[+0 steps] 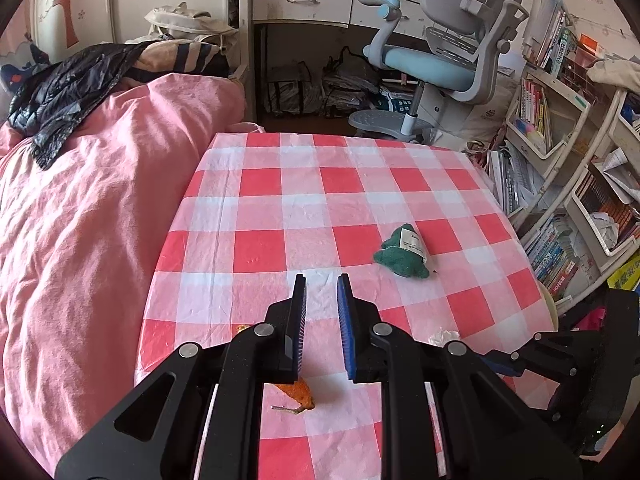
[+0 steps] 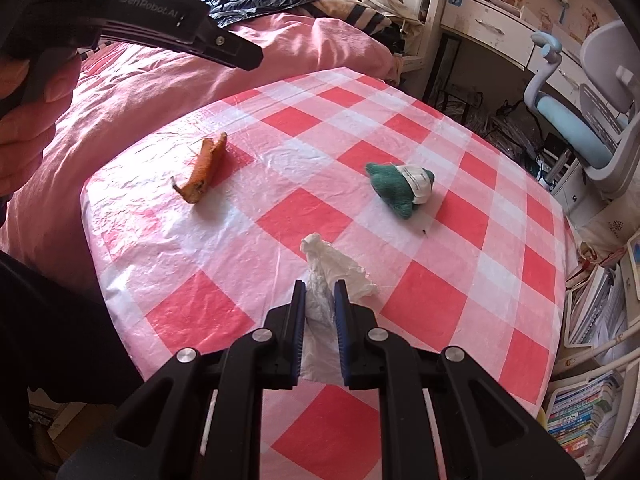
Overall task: Collect trash
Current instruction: 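Grasp the orange peel with the left gripper while the right gripper holds the tissue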
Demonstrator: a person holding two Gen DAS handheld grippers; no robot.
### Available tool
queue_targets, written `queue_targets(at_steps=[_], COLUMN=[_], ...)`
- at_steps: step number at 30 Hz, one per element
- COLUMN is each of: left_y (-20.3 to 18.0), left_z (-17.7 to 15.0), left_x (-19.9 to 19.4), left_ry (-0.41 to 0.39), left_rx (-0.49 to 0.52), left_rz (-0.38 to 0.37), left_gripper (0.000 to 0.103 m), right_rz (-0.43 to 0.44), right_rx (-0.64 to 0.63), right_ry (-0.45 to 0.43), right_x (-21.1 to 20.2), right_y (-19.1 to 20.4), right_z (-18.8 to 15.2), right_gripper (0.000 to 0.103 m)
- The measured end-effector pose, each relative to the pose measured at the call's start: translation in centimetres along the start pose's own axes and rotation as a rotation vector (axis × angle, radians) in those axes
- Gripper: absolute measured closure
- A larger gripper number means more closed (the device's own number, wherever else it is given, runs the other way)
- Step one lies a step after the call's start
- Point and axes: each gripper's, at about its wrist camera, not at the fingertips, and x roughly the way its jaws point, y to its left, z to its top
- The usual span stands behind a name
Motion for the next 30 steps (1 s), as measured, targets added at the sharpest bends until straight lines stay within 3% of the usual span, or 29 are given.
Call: queue_targets(at_steps=[12, 30], left_y=[1.7, -0.5], left_z=[0.3, 0.2], left_x=[-0.1, 1.4], left_ry=[0.001, 0.030], left_rx=[-0.049, 0.004], left_rz=[-0.017, 0.000], left_gripper=[0.088, 0.088], right_rz=[-0.007, 0.002], right_rx=[0.027, 0.052], right_ry=[-0.018, -0.061], right_x=[0.1, -1.2], right_y=[-0.5, -2.1], right_z=[0.5, 0.0], right_gripper=[0.088, 0.088])
